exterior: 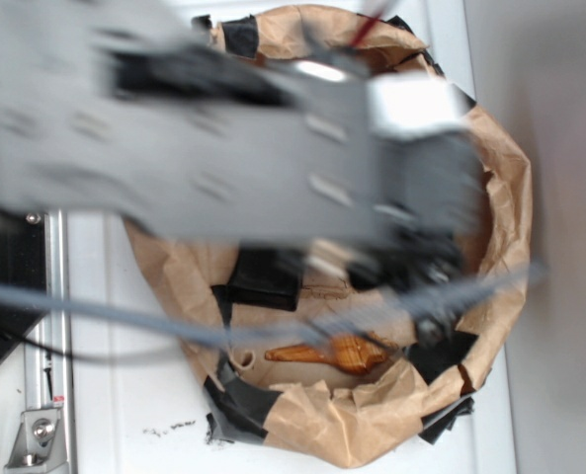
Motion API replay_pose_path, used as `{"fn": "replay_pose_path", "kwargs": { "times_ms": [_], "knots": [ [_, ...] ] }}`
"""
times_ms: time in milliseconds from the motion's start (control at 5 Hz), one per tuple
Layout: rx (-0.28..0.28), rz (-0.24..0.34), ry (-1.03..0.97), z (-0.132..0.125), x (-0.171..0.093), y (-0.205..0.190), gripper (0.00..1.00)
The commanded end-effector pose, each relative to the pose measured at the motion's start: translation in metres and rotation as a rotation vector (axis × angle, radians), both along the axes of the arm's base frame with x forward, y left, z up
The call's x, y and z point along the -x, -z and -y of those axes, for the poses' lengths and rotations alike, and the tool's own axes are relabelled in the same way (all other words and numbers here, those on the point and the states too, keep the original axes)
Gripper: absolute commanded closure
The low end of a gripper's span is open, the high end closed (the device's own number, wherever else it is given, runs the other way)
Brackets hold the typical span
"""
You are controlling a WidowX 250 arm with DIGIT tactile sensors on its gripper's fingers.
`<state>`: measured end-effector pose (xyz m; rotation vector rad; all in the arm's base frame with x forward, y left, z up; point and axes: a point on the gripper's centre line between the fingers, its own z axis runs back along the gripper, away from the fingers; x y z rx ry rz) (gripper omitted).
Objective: Grab the red paper.
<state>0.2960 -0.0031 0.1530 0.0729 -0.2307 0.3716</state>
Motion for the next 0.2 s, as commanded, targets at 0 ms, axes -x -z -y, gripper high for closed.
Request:
{"fn": "replay_pose_path", "kwargs": {
  "times_ms": [0],
  "knots": [
    [-0.027, -0.021, 0.009, -0.0089, -0.0061, -0.0163, 1.00]
  ]
}}
